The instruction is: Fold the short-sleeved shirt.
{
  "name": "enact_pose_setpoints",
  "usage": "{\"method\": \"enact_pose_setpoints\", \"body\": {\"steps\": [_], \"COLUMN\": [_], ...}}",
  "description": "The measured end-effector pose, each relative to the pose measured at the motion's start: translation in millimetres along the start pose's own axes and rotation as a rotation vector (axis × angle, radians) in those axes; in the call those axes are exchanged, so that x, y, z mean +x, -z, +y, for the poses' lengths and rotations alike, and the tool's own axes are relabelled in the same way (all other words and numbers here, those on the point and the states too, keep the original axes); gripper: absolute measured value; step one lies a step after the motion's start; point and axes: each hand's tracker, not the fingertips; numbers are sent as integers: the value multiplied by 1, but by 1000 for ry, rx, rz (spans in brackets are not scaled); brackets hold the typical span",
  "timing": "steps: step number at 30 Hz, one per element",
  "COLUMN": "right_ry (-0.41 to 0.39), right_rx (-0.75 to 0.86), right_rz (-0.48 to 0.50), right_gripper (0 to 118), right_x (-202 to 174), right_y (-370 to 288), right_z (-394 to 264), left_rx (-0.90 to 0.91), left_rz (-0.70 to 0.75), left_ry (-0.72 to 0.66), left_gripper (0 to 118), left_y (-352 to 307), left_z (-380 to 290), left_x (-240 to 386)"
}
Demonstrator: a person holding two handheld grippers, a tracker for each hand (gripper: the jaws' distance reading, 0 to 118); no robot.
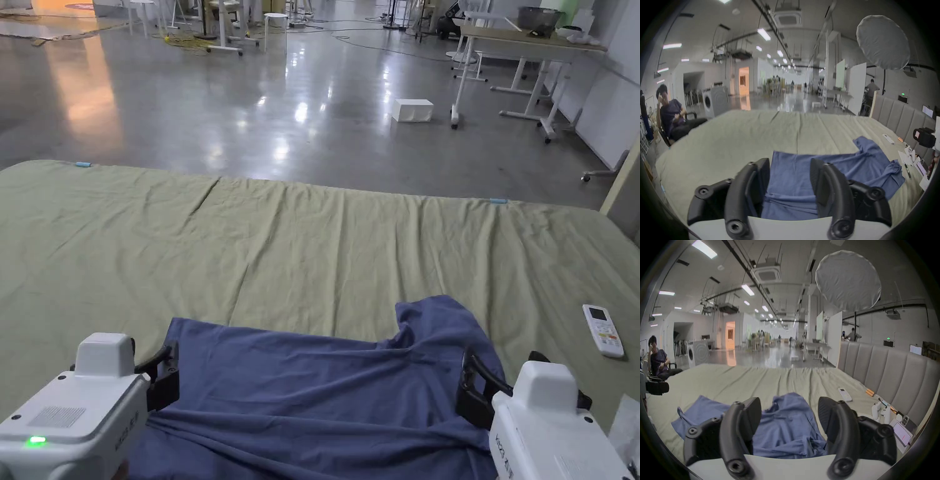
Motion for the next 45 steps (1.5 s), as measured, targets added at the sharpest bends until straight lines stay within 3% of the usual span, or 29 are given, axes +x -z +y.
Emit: {"method": "enact_pose_setpoints", "body": {"steps": [1,3,5,7,16,20,27,29,30,31,34,41,45], "right_ry": [19,-16,-7,1,-10,-26,-45,-45,-48,-50,-60,-65,-74], "right_rx": [12,73,81,111,124,103,32,8,3,-4,-30,-84,-97], "right_rz": [8,-27,-36,-30,-28,-21,-15,-15,-16,-15,-18,-19,-19], "right_gripper": [50,22,7,0,0,0,0,0,0,0,0,0,0], "right_x": [-1,-6,-8,-8,-8,-9,-7,-6,-5,-5,-5,-2,-2], "right_y": [-5,-16,-24,-31,-44,-43,-36,-35,-35,-34,-33,-30,-29], "right_z": [0,5,10,14,17,13,-2,-8,-9,-12,-17,-29,-34], "left_rx": [21,73,90,127,97,-76,-476,-529,-534,-545,-612,-827,-786], "left_rz": [13,43,37,30,14,44,6,14,22,33,20,87,63], "left_ry": [9,30,15,11,46,56,-51,-53,-36,-25,-35,-9,-10], "left_gripper": [24,16,6,1,1,1,2,8,18,35,71,71,71], "left_y": [-8,-23,-34,-46,-63,-46,19,35,42,49,69,103,93], "left_z": [2,4,7,11,15,-1,-40,-46,-49,-51,-53,-78,-84], "left_x": [3,10,13,15,7,-12,-61,-65,-67,-68,-69,-68,-67]}}
